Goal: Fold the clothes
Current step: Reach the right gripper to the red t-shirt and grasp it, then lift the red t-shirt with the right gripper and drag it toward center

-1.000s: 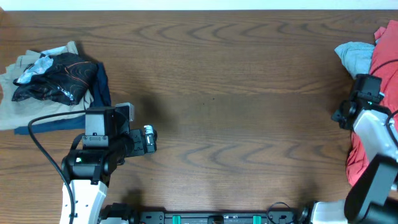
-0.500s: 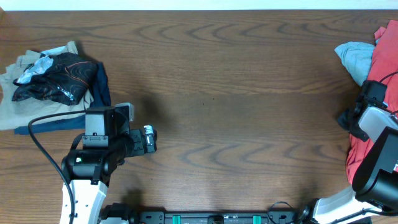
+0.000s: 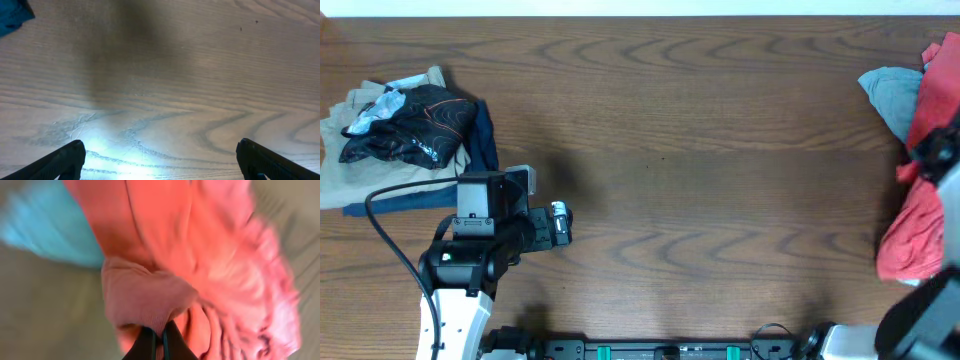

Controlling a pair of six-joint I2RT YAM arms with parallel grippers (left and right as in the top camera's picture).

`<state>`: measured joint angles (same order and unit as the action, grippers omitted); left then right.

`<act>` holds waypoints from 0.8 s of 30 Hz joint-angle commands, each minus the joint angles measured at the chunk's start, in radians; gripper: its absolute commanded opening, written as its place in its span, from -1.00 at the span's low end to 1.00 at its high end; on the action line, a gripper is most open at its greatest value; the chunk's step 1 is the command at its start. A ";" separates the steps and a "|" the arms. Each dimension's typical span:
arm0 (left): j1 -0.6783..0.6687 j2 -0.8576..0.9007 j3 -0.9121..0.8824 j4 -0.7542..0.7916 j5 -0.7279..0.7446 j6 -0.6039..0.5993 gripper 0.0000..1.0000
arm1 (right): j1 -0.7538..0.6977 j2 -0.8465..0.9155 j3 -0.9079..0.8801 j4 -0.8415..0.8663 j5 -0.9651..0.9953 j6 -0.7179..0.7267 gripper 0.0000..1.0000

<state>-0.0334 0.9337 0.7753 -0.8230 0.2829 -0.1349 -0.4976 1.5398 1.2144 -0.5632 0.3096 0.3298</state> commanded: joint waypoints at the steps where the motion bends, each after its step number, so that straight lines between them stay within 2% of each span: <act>1: 0.006 0.001 0.022 -0.002 0.005 -0.009 0.96 | -0.008 -0.064 0.024 -0.019 0.000 0.002 -0.98; 7: 0.006 0.001 0.022 -0.003 0.005 -0.009 0.95 | -0.008 -0.067 0.022 -0.054 -0.016 -0.017 -0.98; 12: 0.006 0.001 0.022 -0.003 0.005 -0.009 0.96 | -0.017 -0.078 0.033 -0.042 -0.136 -0.021 -0.98; 16: 0.006 0.001 0.022 -0.004 0.005 -0.009 0.96 | -0.060 -0.117 0.116 -0.039 -0.260 -0.014 -0.98; 19: 0.006 0.001 0.022 -0.003 0.005 -0.009 0.95 | -0.090 -0.153 0.211 -0.027 -0.459 -0.031 -0.98; 24: 0.006 0.001 0.022 -0.003 0.005 -0.009 0.95 | -0.076 -0.195 0.317 -0.024 -1.013 -0.233 -0.98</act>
<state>-0.0334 0.9337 0.7753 -0.8234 0.2829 -0.1349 -0.5880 1.3945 1.4757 -0.5888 -0.2741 0.2363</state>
